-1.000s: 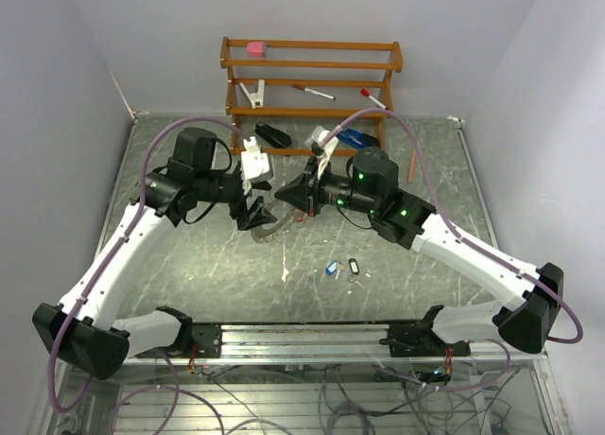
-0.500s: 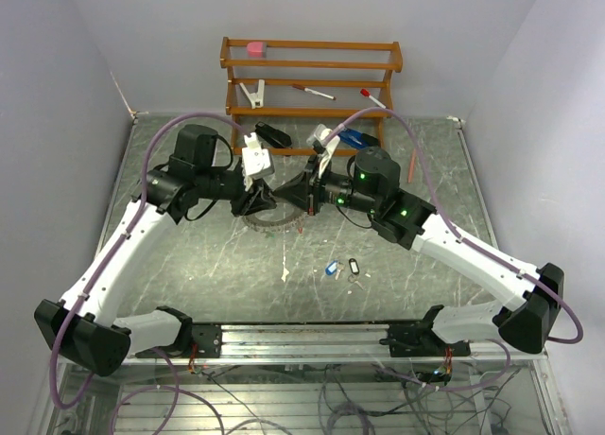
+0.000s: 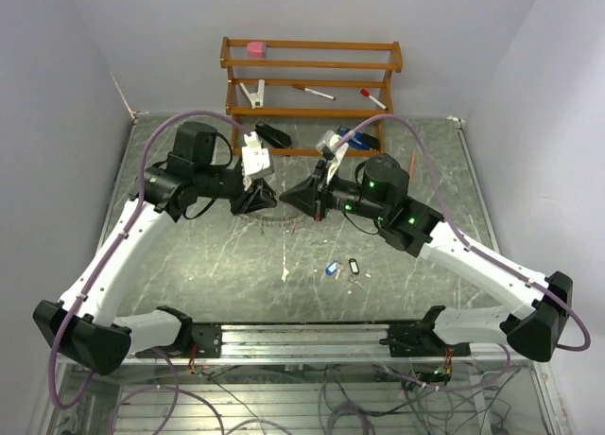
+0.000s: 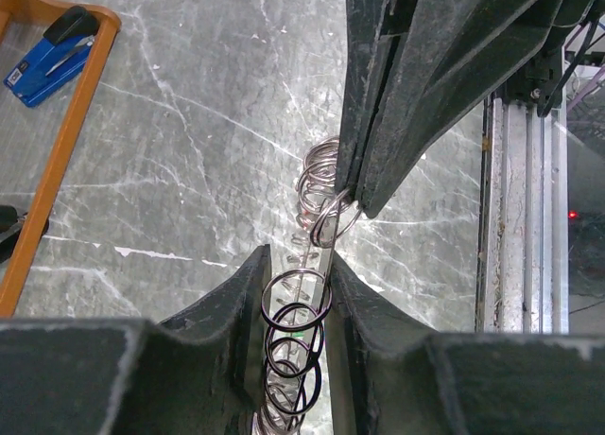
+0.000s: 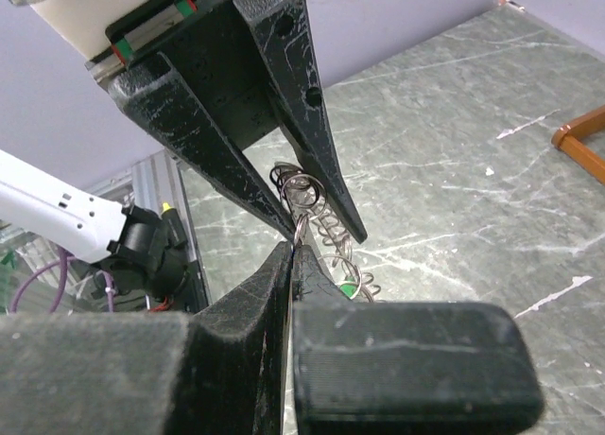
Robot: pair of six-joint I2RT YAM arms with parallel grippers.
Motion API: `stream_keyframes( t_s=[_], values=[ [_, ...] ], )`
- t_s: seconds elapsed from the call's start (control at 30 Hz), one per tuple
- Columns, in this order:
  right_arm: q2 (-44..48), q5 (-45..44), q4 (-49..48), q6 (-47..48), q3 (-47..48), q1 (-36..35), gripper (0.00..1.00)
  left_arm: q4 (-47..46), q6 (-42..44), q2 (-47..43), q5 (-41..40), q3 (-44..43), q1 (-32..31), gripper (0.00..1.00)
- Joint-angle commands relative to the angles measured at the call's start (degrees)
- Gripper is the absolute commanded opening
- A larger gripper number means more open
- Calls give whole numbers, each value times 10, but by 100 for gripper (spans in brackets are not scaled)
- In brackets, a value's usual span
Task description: Put the keys on the keyring
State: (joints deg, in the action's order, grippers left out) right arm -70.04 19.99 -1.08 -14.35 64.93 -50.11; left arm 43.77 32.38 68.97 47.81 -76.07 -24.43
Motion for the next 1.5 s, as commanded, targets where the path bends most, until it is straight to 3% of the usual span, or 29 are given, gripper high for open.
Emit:
stream_keyframes(
  t_s=[0.0, 0.17, 0.23, 0.43, 1.47],
  values=[
    [24, 9, 3, -2, -17, -2, 0, 6, 22, -3, 5, -27, 3, 7],
    [37, 12, 16, 3, -24, -2, 6, 11, 25, -1, -4, -36, 3, 7],
    [41, 17, 23, 7, -26, -2, 17, 14, 30, -1, -6, -38, 3, 7],
    [64, 11, 41, 28, -27, -2, 25, 23, 44, -2, -18, -39, 3, 7],
    [-14, 41, 18, 76, 22, -2, 23, 35, 50, -3, 24, -29, 2, 7]
  ],
)
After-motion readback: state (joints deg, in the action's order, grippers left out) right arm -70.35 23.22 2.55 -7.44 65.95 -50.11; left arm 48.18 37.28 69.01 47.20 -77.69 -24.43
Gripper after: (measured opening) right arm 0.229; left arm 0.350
